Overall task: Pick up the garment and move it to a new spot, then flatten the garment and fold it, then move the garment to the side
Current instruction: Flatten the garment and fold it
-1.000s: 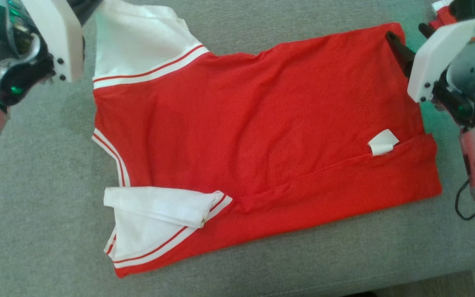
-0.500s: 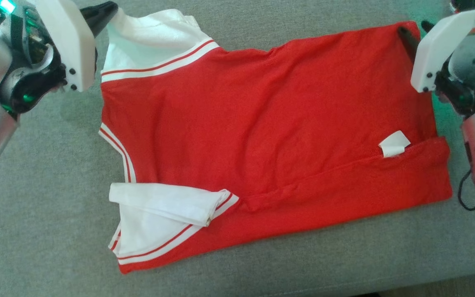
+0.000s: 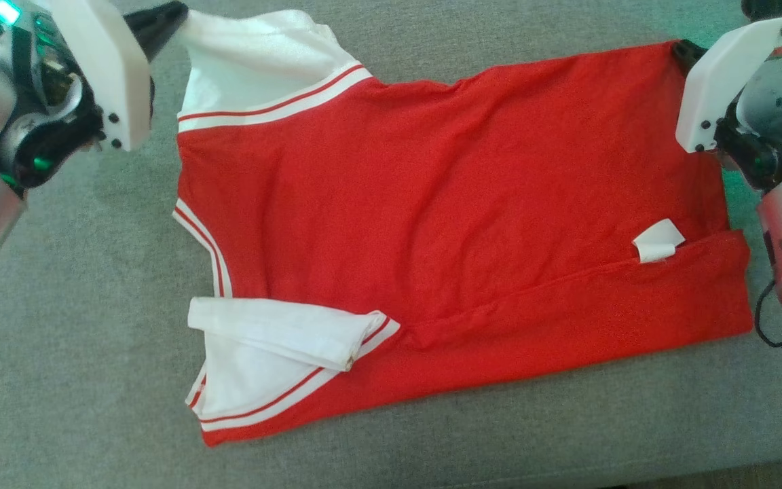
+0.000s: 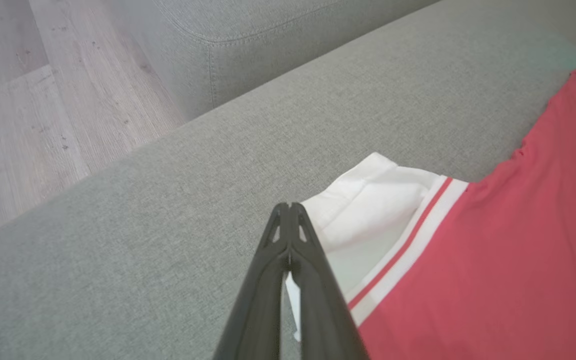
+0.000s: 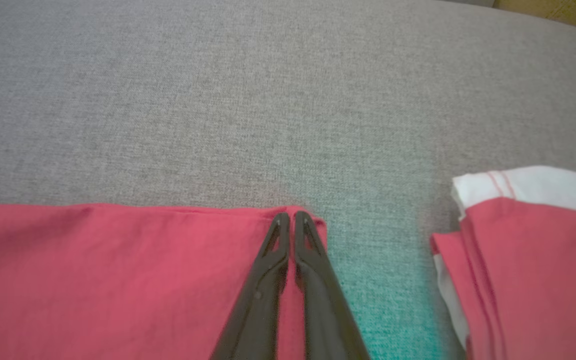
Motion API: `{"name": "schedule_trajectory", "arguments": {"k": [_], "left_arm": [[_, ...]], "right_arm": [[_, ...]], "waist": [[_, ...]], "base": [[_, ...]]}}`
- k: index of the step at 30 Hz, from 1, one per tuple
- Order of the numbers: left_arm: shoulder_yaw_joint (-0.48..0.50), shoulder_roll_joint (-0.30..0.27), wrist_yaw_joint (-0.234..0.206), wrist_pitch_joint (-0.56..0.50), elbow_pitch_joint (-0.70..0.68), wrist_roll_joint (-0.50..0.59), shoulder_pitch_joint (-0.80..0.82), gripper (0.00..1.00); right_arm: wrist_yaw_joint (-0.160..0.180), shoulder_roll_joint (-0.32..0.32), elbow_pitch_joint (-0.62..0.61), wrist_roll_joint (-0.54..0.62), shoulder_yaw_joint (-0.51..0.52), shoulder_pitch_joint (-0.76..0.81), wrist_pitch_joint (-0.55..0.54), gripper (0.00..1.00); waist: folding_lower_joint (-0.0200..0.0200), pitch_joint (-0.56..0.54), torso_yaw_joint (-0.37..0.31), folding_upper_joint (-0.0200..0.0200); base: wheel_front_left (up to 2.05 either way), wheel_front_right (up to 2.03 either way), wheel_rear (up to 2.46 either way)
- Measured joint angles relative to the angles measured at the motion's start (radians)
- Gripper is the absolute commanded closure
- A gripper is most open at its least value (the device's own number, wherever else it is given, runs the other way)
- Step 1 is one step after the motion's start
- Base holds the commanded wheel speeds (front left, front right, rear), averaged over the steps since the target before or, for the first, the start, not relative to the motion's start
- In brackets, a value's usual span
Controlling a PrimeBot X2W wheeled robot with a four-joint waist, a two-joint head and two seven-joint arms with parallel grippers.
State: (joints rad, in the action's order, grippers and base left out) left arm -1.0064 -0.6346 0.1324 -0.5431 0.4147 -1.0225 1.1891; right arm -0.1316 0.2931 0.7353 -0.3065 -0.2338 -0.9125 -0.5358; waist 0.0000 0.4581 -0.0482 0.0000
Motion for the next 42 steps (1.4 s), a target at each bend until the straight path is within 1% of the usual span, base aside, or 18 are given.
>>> {"name": "schedule_trajectory", "arguments": {"k": [3,4,9,15,19,23,26,29,31,34,37,42], "left_arm": [[-0.004,-0.006,0.000,0.040,0.005,0.005,0.010,1.00],[-0.004,-0.006,0.000,0.074,0.015,0.015,0.020,1.00],[-0.001,-0.004,0.000,0.174,0.059,0.054,0.042,1.00],[0.008,0.015,0.000,0.281,0.111,0.093,0.086,1.00],[0.010,0.029,0.000,0.308,0.129,0.092,0.097,1.00],[0.006,0.030,0.000,0.314,0.119,0.081,0.090,1.00],[0.005,0.022,0.000,0.324,0.074,0.061,0.057,1.00],[0.004,-0.002,-0.001,0.343,0.008,0.045,-0.003,1.00],[0.003,-0.028,-0.013,0.353,-0.045,0.044,-0.047,1.00],[0.003,-0.079,-0.051,0.366,-0.146,0.023,-0.114,1.00],[0.003,-0.127,-0.099,0.378,-0.260,0.008,-0.182,1.00],[0.000,-0.195,-0.190,0.397,-0.432,-0.019,-0.314,1.00]], "right_arm": [[0.000,0.001,0.004,0.000,-0.002,-0.001,0.016,1.00],[0.000,0.001,0.006,0.000,-0.002,-0.001,0.028,1.00],[0.000,0.004,0.009,-0.002,0.004,-0.014,0.067,1.00],[0.000,0.004,0.008,-0.020,0.022,-0.047,0.124,1.00],[0.000,0.009,0.008,-0.032,0.024,-0.046,0.138,1.00],[0.000,0.025,-0.017,-0.060,0.022,-0.031,0.151,1.00],[0.000,0.045,-0.050,-0.083,0.027,0.011,0.158,1.00],[0.000,0.063,-0.083,-0.099,0.042,0.074,0.162,1.00],[0.000,0.076,-0.109,-0.105,0.055,0.114,0.164,1.00],[0.000,0.088,-0.154,-0.116,0.070,0.165,0.163,1.00],[0.000,0.101,-0.209,-0.116,0.094,0.217,0.163,1.00],[0.000,0.104,-0.311,-0.116,0.139,0.339,0.146,1.00]], "waist": [[0.0000,-0.001,0.001,0.0000],[0.0000,-0.003,0.001,0.0000],[0.0000,-0.014,-0.002,0.0000],[0.0000,-0.035,-0.004,0.0000],[0.0000,-0.053,0.002,0.0000],[0.0000,-0.072,0.014,0.0000],[0.0000,-0.086,0.028,0.0000],[-0.0001,-0.099,0.041,0.0000],[-0.0001,-0.107,0.051,0.0000],[-0.0001,-0.121,0.062,0.0000],[-0.0001,-0.135,0.074,0.0000],[-0.0002,-0.159,0.094,0.0000]], "base": [[0.00,0.00,0.00],[0.00,0.00,0.00],[0.00,0.00,0.00],[0.00,0.00,0.00],[0.00,0.00,0.00],[0.00,0.00,0.00],[0.00,0.00,0.00],[0.00,0.00,0.00],[0.00,0.00,0.00],[0.00,0.00,0.00],[0.00,0.00,0.00],[0.00,0.00,0.00]]}}
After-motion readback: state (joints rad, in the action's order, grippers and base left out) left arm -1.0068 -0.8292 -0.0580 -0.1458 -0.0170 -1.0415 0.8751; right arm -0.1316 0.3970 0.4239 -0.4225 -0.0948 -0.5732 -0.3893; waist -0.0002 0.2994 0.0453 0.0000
